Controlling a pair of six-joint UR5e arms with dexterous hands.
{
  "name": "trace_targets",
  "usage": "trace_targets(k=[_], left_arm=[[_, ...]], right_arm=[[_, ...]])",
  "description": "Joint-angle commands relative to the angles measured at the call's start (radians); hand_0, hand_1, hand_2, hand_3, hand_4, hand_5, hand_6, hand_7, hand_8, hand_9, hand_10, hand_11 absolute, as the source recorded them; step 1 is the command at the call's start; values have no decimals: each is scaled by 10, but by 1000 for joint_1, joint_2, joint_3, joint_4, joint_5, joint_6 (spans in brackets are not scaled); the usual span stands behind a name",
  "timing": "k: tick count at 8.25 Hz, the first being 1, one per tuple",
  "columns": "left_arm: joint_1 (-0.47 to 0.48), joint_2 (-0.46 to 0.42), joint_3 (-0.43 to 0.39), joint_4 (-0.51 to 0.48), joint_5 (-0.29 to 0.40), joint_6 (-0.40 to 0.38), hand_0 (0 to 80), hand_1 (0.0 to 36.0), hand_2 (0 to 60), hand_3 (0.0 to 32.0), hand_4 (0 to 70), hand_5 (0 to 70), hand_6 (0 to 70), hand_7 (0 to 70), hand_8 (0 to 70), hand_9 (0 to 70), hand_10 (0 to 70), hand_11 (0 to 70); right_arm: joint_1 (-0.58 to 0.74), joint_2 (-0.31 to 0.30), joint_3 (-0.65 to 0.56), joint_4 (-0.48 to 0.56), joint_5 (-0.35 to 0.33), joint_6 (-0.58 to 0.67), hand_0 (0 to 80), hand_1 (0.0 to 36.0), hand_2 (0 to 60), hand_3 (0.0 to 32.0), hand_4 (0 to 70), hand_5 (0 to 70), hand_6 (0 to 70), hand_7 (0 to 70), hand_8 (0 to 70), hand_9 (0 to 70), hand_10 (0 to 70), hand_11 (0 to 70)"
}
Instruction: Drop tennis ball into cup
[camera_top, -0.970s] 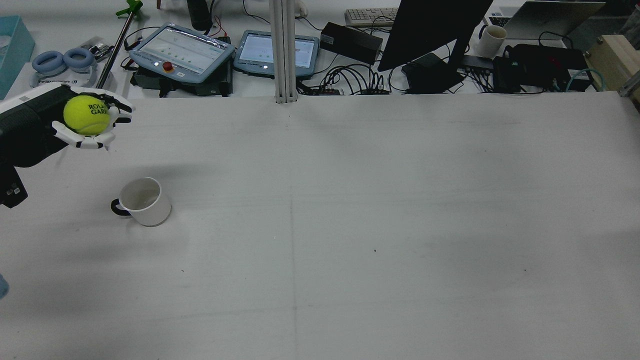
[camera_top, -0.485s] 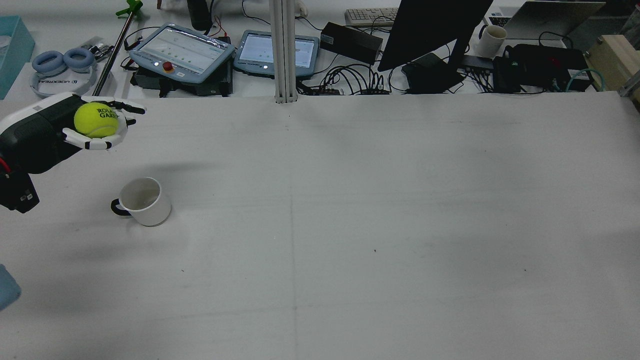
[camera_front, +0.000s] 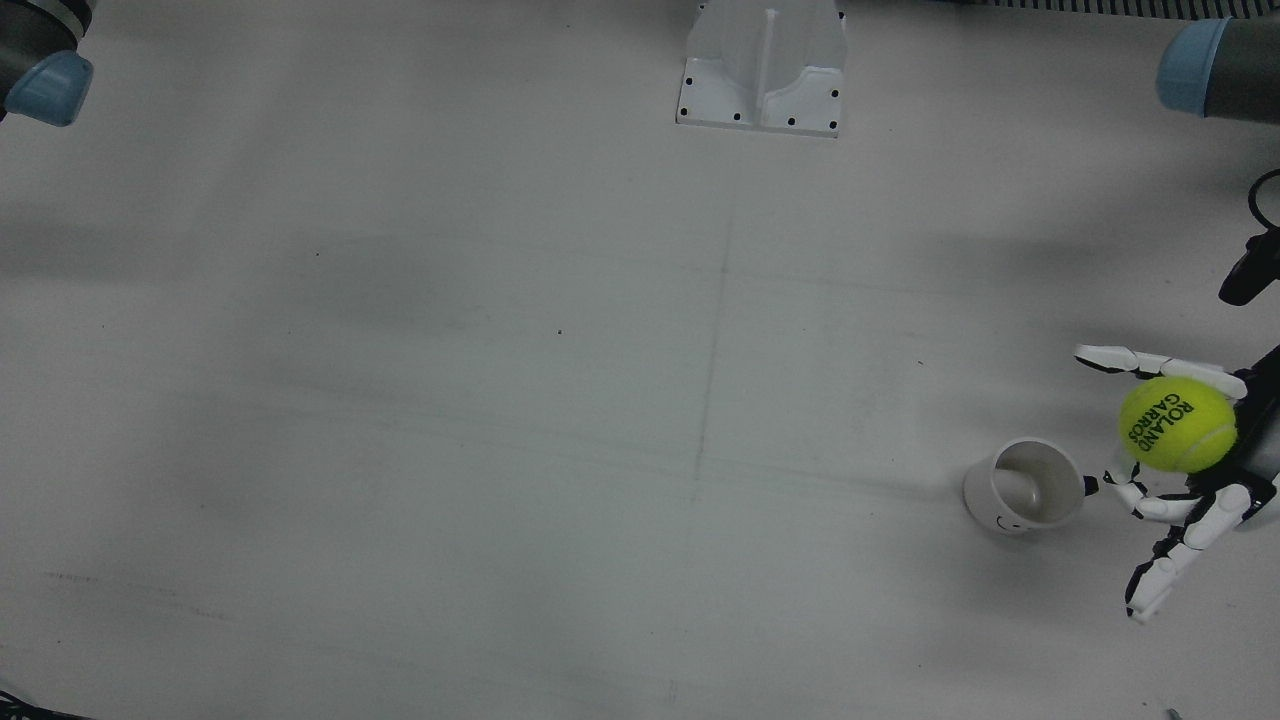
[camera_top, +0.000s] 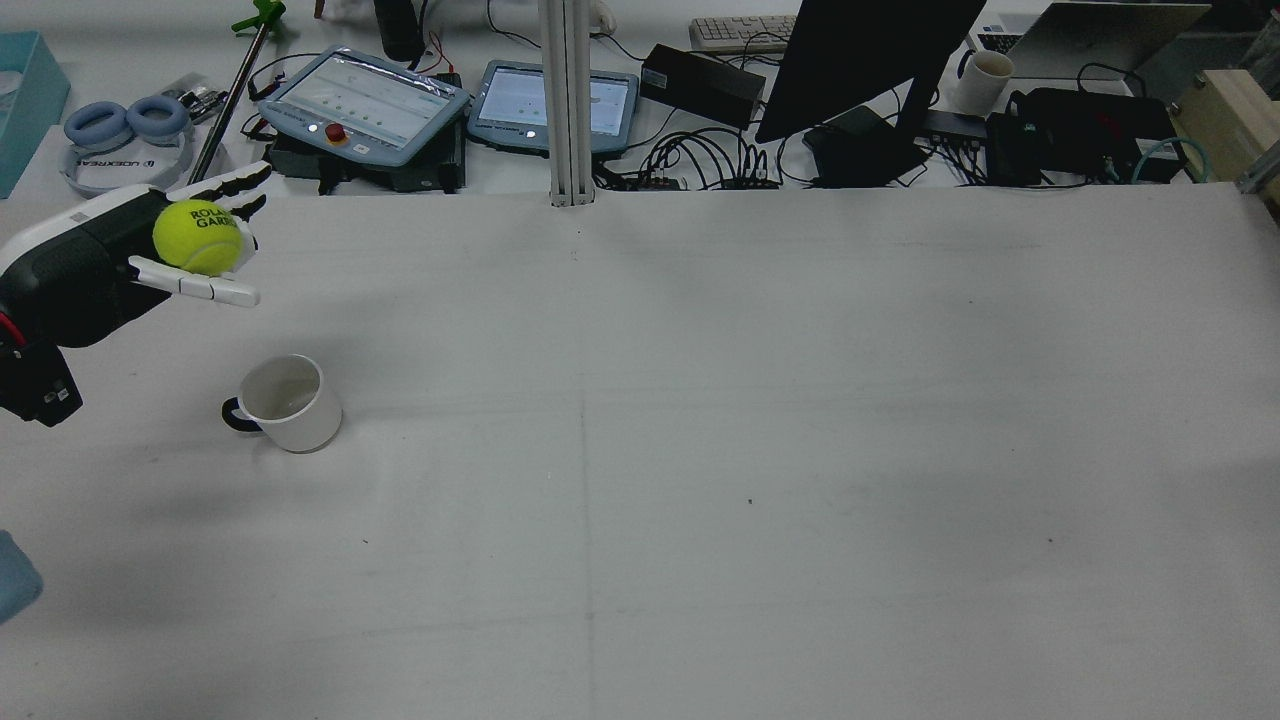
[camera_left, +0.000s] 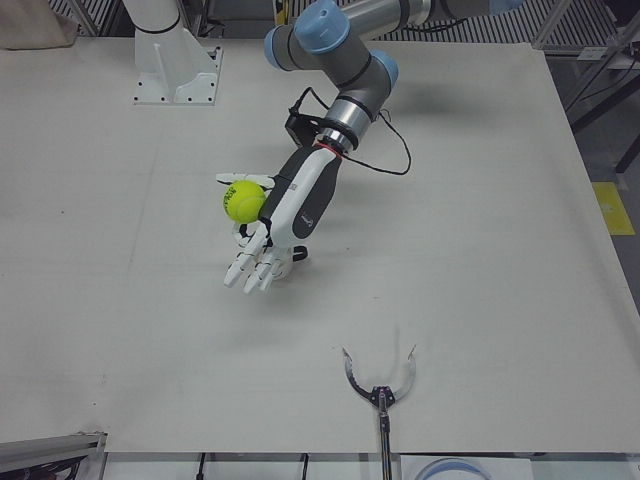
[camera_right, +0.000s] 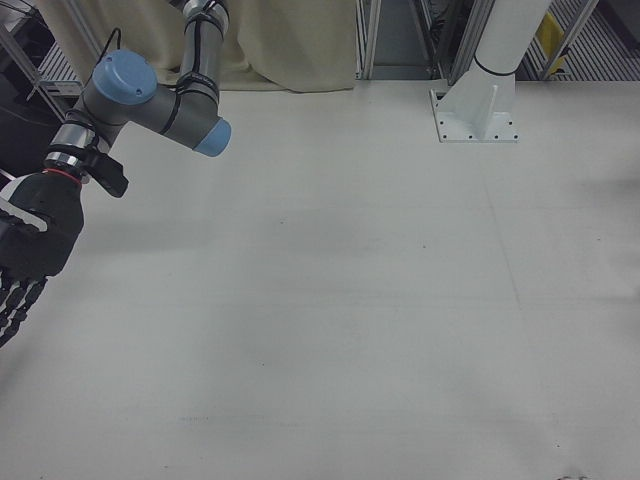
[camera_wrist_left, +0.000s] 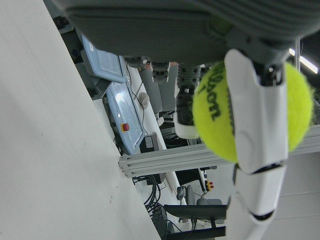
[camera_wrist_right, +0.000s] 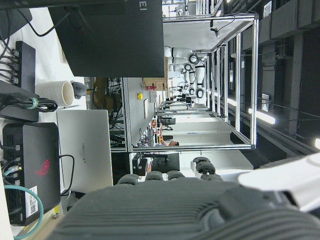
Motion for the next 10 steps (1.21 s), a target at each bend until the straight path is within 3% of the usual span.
trace_targets(k=[1, 5, 6, 7, 8, 10], left_arm=[[-1, 7, -3, -12, 0, -1, 565, 286, 138, 0, 72, 37, 14, 186, 0, 23, 0, 0], [-1, 6, -6, -13, 0, -3, 566, 291, 158, 0, 69, 37, 13, 184, 0, 22, 0, 0], [-11, -5, -23, -15, 5, -12, 560, 294, 208, 0, 72, 47, 57, 180, 7, 22, 0, 0], [-67, -8, -97, 26, 11, -5, 563, 316, 272, 0, 57, 51, 58, 188, 7, 23, 0, 0], [-160, -50, -99, 59, 15, -4, 578, 324, 209, 0, 1, 45, 13, 173, 0, 20, 0, 0], [-350, -62, -90, 79, 48, 6, 633, 347, 119, 0, 0, 55, 6, 123, 0, 10, 0, 0]], right_arm=[[0, 0, 0, 0, 0, 0, 0, 0, 0, 0, 0, 0, 0, 0, 0, 0, 0, 0], [0, 0, 0, 0, 0, 0, 0, 0, 0, 0, 0, 0, 0, 0, 0, 0, 0, 0], [0, 0, 0, 0, 0, 0, 0, 0, 0, 0, 0, 0, 0, 0, 0, 0, 0, 0], [0, 0, 2, 0, 0, 0, 0, 0, 0, 0, 0, 0, 0, 0, 0, 0, 0, 0], [0, 0, 2, 0, 0, 0, 0, 0, 0, 0, 0, 0, 0, 0, 0, 0, 0, 0], [0, 0, 2, 0, 0, 0, 0, 0, 0, 0, 0, 0, 0, 0, 0, 0, 0, 0]])
